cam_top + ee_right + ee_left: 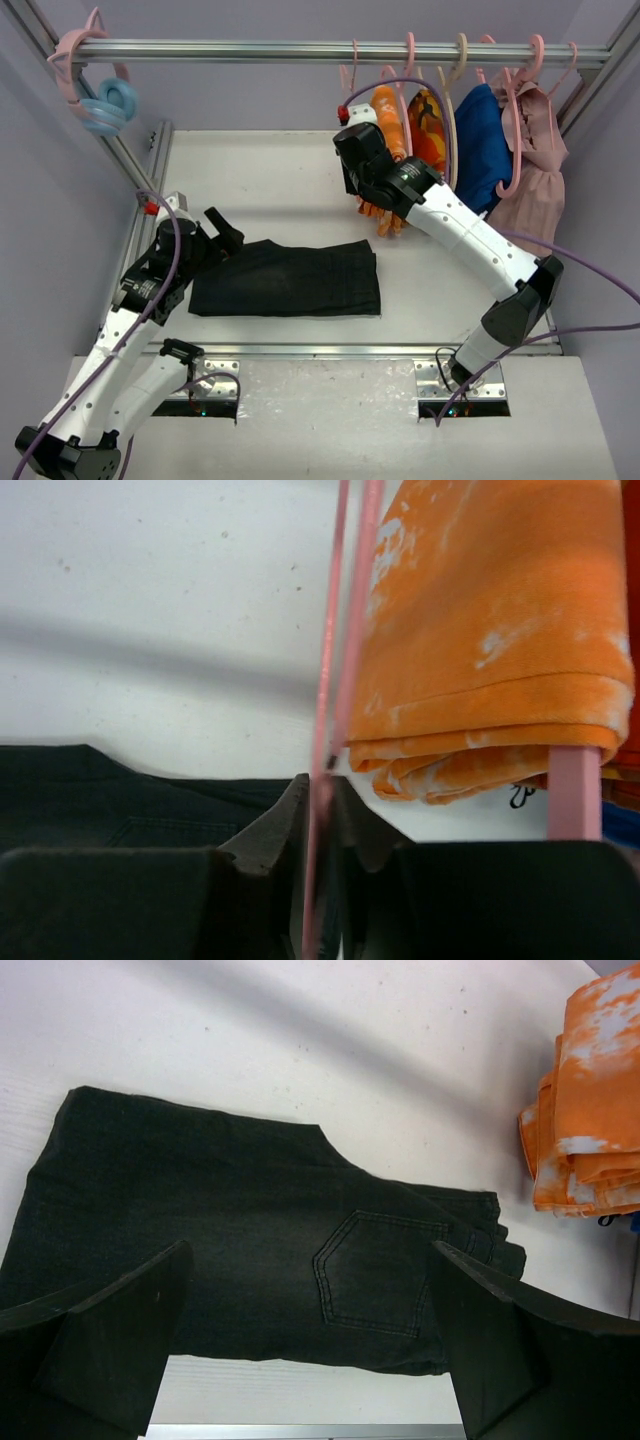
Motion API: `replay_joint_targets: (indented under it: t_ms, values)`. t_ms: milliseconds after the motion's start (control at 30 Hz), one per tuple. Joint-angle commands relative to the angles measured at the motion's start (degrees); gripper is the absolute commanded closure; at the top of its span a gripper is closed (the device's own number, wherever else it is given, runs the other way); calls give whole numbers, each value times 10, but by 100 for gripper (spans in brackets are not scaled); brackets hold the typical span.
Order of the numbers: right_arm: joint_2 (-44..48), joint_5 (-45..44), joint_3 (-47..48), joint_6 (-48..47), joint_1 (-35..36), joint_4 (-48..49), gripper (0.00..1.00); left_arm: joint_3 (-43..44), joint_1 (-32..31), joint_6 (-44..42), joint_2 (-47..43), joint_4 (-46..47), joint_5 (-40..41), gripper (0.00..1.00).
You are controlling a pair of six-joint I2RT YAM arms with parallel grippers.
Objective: Place the trousers on the hanger
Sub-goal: Pick up the hanger from the clothesline.
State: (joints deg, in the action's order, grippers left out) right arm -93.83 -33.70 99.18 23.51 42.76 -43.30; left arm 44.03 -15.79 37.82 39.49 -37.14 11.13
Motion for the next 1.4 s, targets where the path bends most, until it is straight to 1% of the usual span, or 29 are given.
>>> replay_joint_targets:
  t_ms: [0,100,200,267,467,567,633,700,767,867,967,1067,1100,1167,1233,1267,1333,1367]
  values:
    - [25,-2,-31,-1,4,56,93,1,4,-13,-6,25,-3,0]
    - [44,-1,-38,9,5,65,99,-5,5,-13,-5,28,1,0]
    - [62,6,-40,14,5,69,100,-17,5,-13,10,41,11,0]
    - [84,7,-43,19,5,77,100,-31,5,-4,26,53,37,0]
    - [150,37,-71,17,6,103,100,-49,6,81,87,42,89,0]
    - [175,65,-86,4,6,113,100,-57,11,132,95,36,132,0]
    - [183,81,-82,2,6,88,100,-68,21,161,99,29,168,0]
    - [194,107,-93,23,7,60,100,-74,53,186,108,20,188,0]
    - [224,134,-133,40,20,50,100,-77,94,181,120,29,179,0]
    - [272,151,-232,65,58,66,100,-79,156,143,155,59,141,0]
    - [293,153,-322,89,104,105,100,-80,227,72,203,105,44,0]
    - [286,151,-362,110,166,132,100,-83,284,33,272,148,-48,0]
    - [283,143,-373,114,194,145,100,-86,296,27,295,157,-68,0]
    - [275,123,-403,135,229,186,100,-100,298,21,314,176,-91,0]
    - [267,86,-438,152,276,225,100,-109,299,16,336,192,-96,0]
    - [261,62,-455,163,300,242,100,-111,299,13,348,202,-103,0]
    - [231,-11,-499,214,360,317,100,-118,299,1,380,226,-135,0]
    - [219,-28,-520,242,371,348,100,-124,299,0,386,241,-158,1]
